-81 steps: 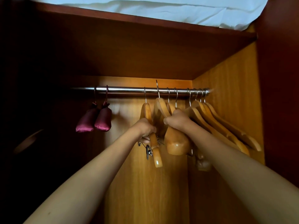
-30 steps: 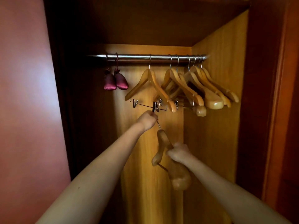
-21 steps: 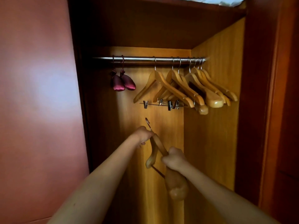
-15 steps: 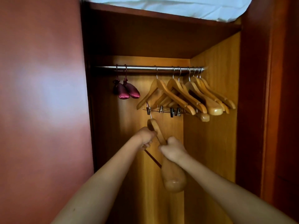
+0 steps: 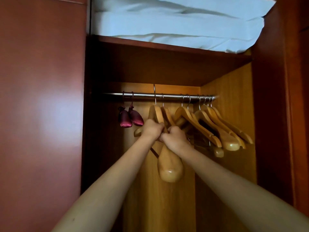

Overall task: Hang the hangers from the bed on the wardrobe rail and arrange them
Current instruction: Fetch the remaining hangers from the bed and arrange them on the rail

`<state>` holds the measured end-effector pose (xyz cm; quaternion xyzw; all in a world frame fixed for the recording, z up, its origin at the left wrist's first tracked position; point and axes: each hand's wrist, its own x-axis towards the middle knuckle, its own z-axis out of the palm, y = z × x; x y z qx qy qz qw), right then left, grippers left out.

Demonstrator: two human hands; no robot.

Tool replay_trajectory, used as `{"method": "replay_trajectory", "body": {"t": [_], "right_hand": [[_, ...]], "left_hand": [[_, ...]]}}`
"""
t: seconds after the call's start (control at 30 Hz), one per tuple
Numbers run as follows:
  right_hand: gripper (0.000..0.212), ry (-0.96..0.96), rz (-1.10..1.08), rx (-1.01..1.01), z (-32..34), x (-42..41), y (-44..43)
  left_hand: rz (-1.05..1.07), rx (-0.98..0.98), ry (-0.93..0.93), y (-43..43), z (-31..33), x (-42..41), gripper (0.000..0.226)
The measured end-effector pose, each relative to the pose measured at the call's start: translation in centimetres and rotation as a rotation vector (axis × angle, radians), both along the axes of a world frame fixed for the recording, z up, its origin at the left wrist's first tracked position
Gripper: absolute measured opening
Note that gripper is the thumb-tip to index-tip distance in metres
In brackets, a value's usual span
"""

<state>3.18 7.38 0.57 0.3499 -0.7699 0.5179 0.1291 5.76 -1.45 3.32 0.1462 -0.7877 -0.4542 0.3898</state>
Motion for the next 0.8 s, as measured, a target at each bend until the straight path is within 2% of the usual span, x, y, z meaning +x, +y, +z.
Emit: {"method": "replay_trajectory", "body": {"t": [0.1, 0.17, 0.3, 0.37, 0.43, 0.53, 0.67, 0.77, 0.8], "right_hand": [[0.011, 0.004, 0.019, 0.0, 1.6, -1.6, -1.2], [0.006, 0.015, 0.037, 0.006, 2.7, -2.8, -2.1], [0.015, 0.047, 0.046, 0.024, 4.5, -5.4, -4.0], [0.014, 0.043, 0.058, 0.027, 5.1, -6.4, -4.9], [0.006, 0.029, 0.065, 0.028, 5.6, -7.3, -5.7], [0.021, -0.001, 0.094, 0.024, 6.2, -8.4, -6.6], [0.005, -0.027, 0.128, 0.042, 6.2, -8.9, -7.6], [0.019, -0.049, 0.143, 0.084, 5.3, -9.1, -8.2], [0.023, -0.057, 0.152, 0.103, 5.0, -9.2, -8.4]], "left_hand": [[0.025, 0.003, 0.0, -0.8, 1.7, -1.0, 0.019], [0.032, 0.014, -0.009, -1.2, 2.7, -1.8, 0.016], [0.065, 0.055, -0.021, -1.6, 4.5, -3.7, 0.01], [0.132, 0.038, -0.063, -1.8, 5.3, -4.6, 0.005], [0.21, -0.007, -0.109, -2.0, 6.0, -5.4, 0.009], [0.281, -0.019, -0.143, -2.5, 6.7, -6.1, 0.014], [0.306, -0.007, -0.177, -3.1, 6.7, -6.7, 0.012], [0.31, -0.013, -0.225, -3.1, 5.9, -6.5, 0.011], [0.299, -0.029, -0.227, -3.4, 5.6, -6.8, 0.019]]}}
